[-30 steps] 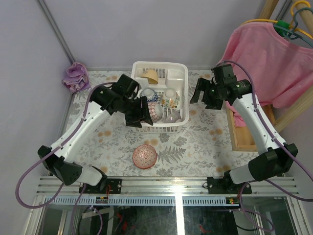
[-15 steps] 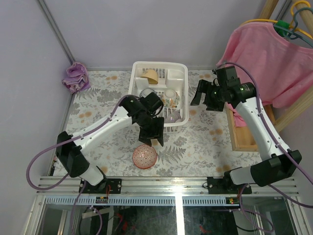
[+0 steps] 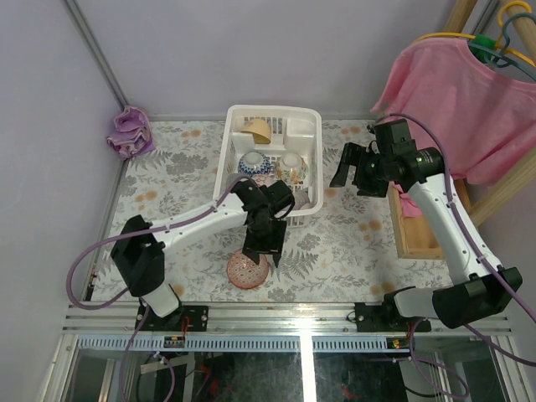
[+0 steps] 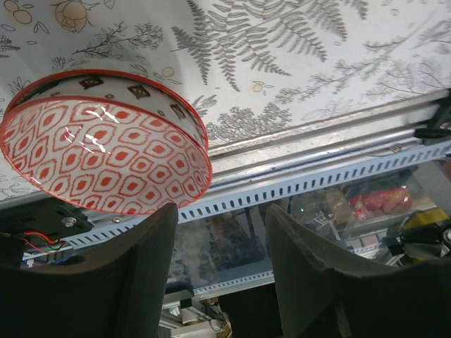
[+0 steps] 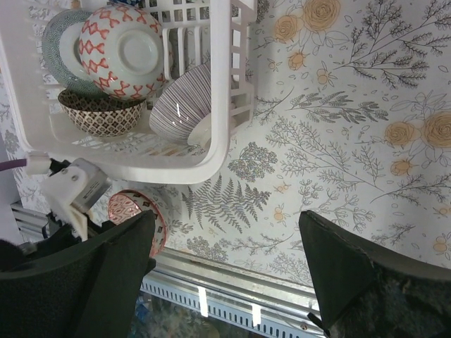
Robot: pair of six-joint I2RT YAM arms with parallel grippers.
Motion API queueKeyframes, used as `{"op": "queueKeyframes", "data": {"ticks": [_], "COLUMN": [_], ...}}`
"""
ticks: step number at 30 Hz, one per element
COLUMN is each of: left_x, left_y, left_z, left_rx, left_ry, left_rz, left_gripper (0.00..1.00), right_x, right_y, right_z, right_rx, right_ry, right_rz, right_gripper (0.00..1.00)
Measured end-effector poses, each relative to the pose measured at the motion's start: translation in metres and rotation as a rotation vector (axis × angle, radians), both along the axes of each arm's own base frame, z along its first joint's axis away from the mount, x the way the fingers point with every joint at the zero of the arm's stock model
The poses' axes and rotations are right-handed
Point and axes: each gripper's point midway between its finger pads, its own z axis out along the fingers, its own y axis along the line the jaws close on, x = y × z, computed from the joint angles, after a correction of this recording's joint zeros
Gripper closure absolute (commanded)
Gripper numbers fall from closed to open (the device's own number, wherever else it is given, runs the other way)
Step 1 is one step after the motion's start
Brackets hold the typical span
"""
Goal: Load the bowls into the dish rack
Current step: Pick up the bowl from the center of the board.
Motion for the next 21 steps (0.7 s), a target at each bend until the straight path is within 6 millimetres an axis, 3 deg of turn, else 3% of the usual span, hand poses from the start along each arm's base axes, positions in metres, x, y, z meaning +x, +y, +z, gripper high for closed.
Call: {"op": "queueKeyframes", "data": {"ticks": [6,13,21], "left_x": [-0.004,-0.001,0.008], "left_y": [0.003,-0.008,-0.009], "left_z": [-0.024,-0.032,-0.045], "left_rx": [0.048,0.033,0.042], "left_ry": [0.008,-0.035,-0.081], "left_rz": [-0.015,-0.045,-0.041], "left_gripper": [0.56,0.65,0.67], "right_x": [-0.003,-0.004,-0.005], "right_y": [-0.001,-0.002,-0.002], "right_z": [-0.001,-0.005,-0.008], "right_rx": [-0.002,-0.006,-0.008], "right_ry": [0.003,0.013,0.021], "right_rz": [0.0,0.001,0.001], "right_gripper": [0.09,0.09,0.09]}}
